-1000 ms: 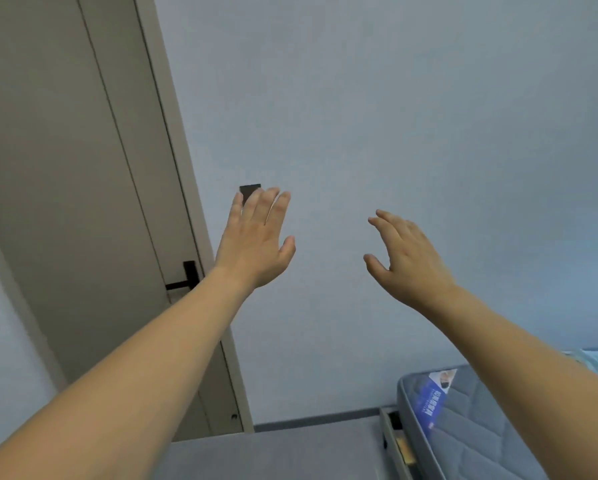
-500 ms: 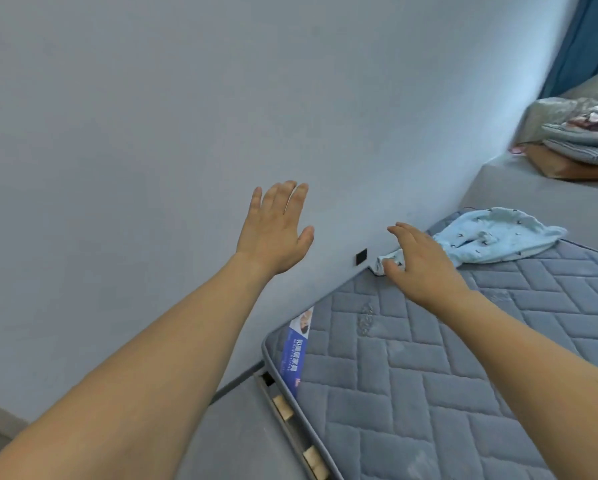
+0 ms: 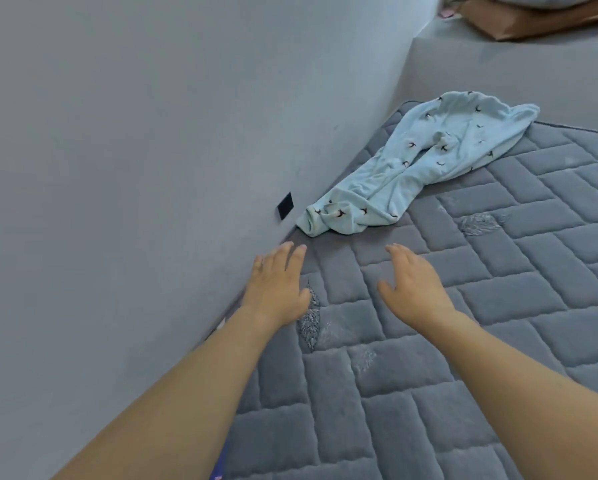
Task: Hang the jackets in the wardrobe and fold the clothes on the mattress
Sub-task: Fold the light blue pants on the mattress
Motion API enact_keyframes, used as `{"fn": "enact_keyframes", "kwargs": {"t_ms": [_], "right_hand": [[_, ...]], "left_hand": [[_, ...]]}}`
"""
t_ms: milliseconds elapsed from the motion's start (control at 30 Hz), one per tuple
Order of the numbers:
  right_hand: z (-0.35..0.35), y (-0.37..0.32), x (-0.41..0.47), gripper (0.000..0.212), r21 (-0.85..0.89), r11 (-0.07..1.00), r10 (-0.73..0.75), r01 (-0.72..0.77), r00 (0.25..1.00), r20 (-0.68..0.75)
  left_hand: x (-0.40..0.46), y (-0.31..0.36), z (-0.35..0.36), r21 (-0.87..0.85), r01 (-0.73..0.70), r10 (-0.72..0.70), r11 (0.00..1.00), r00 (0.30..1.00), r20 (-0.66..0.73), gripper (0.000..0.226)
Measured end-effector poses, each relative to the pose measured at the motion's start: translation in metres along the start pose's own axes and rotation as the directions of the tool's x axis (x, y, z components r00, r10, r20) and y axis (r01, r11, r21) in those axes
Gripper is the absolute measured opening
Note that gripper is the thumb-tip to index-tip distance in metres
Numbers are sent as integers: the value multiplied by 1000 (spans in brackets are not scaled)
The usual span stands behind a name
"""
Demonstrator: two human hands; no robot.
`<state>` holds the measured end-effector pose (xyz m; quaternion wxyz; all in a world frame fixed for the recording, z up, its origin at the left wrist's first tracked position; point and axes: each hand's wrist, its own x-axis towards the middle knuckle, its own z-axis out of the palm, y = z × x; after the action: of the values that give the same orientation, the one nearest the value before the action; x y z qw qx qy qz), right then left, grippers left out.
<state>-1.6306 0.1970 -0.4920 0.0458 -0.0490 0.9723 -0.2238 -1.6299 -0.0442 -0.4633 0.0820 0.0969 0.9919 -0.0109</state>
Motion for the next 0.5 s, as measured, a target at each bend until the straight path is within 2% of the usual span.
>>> {"fn": "enact_keyframes", "kwargs": {"t_ms": [100,167,267,333,367,433,500], "right_hand": [[68,56,76,70,-45,996,82,-81,997,14],[101,90,128,76,-69,983,171,-168,985,28],[150,133,195,82,-130,955,279,-268,957,75],[192,154,215,78,-254,940,235,-227,972,3],[209,165,218,78,-315,923,213,-220,975,-58],[234,178,235,82,-270,924,226,-270,957,-184],[237,188,245,85,-188,925,278,-330,926,-255]], "left_hand": [[93,-8,68,-93,2,4,996,998,62,81],[158,-12,104,-225,78,-60,971,995,85,86],[254,-10,142,-433,218,-185,875,976,118,103],[307,0,175,-510,234,-178,827,971,157,112],[326,10,196,-485,220,-161,846,974,161,112],[347,19,235,-274,183,-194,944,981,-11,100],[350,27,267,-171,197,-236,965,940,-247,85]]}}
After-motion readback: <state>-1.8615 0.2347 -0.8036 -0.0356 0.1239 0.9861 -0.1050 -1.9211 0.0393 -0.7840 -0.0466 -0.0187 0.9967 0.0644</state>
